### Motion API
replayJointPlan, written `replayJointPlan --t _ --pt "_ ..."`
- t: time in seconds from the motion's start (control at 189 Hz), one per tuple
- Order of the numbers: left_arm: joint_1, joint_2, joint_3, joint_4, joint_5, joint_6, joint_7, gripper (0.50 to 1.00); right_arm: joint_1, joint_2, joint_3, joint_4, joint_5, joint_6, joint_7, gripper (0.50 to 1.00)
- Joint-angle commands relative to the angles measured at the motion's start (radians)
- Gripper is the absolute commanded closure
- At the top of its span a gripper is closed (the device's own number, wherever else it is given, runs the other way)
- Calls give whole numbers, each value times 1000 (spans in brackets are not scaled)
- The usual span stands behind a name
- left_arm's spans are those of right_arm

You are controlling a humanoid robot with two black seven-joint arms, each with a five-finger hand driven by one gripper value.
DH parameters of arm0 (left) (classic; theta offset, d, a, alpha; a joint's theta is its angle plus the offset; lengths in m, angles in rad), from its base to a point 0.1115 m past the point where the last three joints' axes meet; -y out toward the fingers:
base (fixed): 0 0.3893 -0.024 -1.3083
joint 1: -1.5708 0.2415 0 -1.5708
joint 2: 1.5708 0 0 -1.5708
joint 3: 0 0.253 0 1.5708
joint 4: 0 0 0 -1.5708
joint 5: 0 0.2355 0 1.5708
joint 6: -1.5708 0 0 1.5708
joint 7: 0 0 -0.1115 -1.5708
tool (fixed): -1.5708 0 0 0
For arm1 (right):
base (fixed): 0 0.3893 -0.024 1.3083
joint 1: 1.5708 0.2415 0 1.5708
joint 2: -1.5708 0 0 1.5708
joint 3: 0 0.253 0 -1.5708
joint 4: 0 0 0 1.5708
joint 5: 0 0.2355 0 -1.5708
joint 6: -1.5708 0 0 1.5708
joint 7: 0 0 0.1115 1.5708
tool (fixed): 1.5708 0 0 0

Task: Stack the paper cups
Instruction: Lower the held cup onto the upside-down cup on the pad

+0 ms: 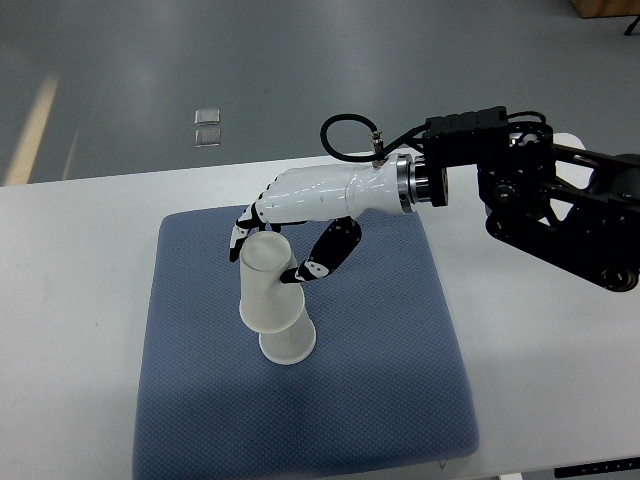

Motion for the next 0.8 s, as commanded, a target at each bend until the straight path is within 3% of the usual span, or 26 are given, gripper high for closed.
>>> replayJointPlan --t 0.0,0.296,0.519,0.651,0.794 --pt "0 0 1 0 0 0 0 500 -1 -2 -2 0 -13 -3 5 985" --pt "0 0 1 0 0 0 0 500 -28 1 -3 0 -41 -7 20 979" --pt "0 0 -1 0 0 0 0 500 -65 12 -3 -11 -63 -43 20 924" --pt "0 0 1 0 0 0 0 500 -84 16 -3 -18 -63 -58 20 844" --pt "0 0 -1 0 0 0 0 500 -96 19 -3 -31 -64 -95 19 691"
